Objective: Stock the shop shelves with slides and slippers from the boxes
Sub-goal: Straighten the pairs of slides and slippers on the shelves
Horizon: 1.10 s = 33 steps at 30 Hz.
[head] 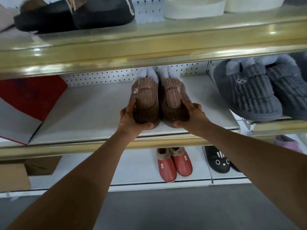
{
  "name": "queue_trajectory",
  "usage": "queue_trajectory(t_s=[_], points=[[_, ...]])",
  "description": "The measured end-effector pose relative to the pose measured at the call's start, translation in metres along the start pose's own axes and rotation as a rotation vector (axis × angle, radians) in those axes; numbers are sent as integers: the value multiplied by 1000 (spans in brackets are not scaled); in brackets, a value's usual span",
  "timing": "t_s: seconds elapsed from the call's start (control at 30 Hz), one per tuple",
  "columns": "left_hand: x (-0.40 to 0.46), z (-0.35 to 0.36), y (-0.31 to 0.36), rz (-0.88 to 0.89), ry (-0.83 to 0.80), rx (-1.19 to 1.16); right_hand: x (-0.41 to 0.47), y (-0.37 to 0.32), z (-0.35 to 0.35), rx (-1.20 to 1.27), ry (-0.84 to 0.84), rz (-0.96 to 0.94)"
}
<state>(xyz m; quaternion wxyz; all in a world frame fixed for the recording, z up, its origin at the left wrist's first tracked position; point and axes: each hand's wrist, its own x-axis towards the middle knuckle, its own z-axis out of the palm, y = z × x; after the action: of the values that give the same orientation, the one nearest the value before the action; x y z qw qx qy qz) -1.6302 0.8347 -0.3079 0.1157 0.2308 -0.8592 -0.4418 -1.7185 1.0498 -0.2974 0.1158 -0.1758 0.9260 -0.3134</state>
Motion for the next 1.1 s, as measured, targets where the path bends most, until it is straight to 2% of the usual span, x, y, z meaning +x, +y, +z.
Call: queue_trajectory(t_s=[0.1, 0.23, 0.3, 0.37, 0.57, 0.7, 0.83, 0.93, 1.0, 1.1], points=[[-17, 5, 14, 40, 147, 108, -15, -2, -3, 28, 70, -24], [-57, 39, 52, 298, 290, 83, -55, 10, -20, 49, 216, -111], [-76, 67, 74, 377, 255, 19, -76, 26, -34, 77, 251, -166], [-95, 94, 100, 383, 172, -65, -94, 47, -53, 84, 276, -215], [-125, 170, 178, 231, -51, -189, -120, 117, -140, -56, 391, -316], [-124, 201, 212, 155, -91, -181, -122, 165, -197, -164, 501, -243], [-105, 218, 222, 91, -77, -129, -111, 200, -229, -201, 353, -18], [-80, 228, 220, 75, -93, -130, -90, 214, -242, -87, 209, 103], [-63, 237, 211, 60, -101, -131, -77, 221, -243, -14, 145, 112], [-51, 247, 210, 65, -114, -108, -64, 230, -240, -40, 141, 91]])
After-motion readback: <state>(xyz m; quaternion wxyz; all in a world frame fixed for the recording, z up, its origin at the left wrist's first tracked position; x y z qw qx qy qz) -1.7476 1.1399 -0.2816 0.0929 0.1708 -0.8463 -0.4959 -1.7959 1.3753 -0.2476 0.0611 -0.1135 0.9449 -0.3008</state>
